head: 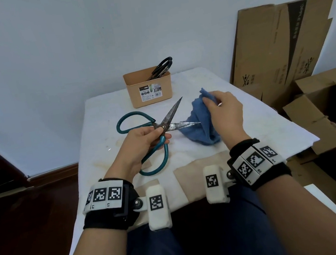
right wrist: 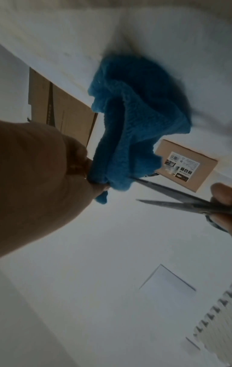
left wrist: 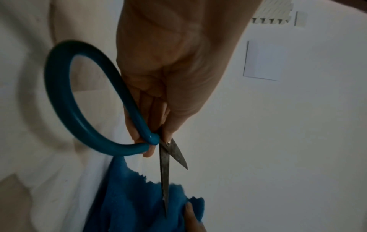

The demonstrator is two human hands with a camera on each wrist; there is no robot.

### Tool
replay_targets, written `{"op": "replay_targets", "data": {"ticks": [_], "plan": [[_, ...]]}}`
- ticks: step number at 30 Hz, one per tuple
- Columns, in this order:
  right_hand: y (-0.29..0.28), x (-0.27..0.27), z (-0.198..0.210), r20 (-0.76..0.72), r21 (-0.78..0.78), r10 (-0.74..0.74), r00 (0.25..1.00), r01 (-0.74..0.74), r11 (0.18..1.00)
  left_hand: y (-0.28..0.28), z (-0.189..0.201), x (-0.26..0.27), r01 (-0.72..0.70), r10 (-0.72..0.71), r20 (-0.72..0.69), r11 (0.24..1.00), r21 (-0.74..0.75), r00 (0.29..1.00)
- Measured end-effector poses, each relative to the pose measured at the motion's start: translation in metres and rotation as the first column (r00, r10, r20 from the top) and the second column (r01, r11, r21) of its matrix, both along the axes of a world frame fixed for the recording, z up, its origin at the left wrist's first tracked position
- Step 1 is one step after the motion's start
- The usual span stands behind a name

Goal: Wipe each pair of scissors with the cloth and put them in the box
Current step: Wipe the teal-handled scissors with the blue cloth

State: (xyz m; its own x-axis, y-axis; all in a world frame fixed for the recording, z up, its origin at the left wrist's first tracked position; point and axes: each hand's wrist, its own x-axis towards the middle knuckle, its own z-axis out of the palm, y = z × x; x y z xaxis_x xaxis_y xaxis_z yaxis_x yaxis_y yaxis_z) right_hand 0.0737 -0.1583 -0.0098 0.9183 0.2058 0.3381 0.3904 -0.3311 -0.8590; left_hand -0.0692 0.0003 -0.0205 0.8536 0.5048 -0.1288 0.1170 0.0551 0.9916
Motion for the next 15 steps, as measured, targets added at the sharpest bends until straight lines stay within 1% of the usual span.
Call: {"op": "replay_targets", "data": {"ticks": [2, 4, 6, 8, 11, 13, 15], "plan": [[0.0, -0.003, 0.006, 0.012, 0.09, 0.02, 1.0, -0.021, 0.996, -0.002, 0.0, 0.003, 0.008, -0.007, -0.003, 1.0, 0.008, 1.0], [0.005, -0.009, 0.01, 0.097, 0.092, 0.039, 0.995, -0.048, 0.995, -0.004, 0.0, 0.005, 0.009, -0.009, -0.001, 1.0, 0.013, 1.0], [0.012, -0.015, 0.013, 0.167, 0.013, 0.105, 0.98, -0.109, 0.994, -0.006, 0.001, 0.007, 0.001, -0.001, 0.001, 1.0, 0.024, 1.0], [0.019, -0.021, 0.013, 0.177, -0.094, 0.204, 0.963, -0.19, 0.977, -0.007, 0.002, 0.008, -0.009, 0.009, 0.006, 0.999, 0.034, 1.0], [0.025, -0.026, 0.006, 0.156, -0.239, 0.346, 0.925, -0.304, 0.922, -0.005, 0.001, 0.008, -0.025, 0.024, 0.009, 0.998, 0.062, 1.0], [0.026, -0.029, 0.002, 0.109, -0.25, 0.421, 0.9, -0.385, 0.888, -0.004, 0.0, 0.008, -0.024, 0.024, 0.002, 0.995, 0.096, 1.0], [0.027, -0.031, -0.001, 0.084, -0.22, 0.439, 0.894, -0.413, 0.884, -0.004, 0.0, 0.008, -0.021, 0.021, 0.002, 0.993, 0.112, 1.0]]}}
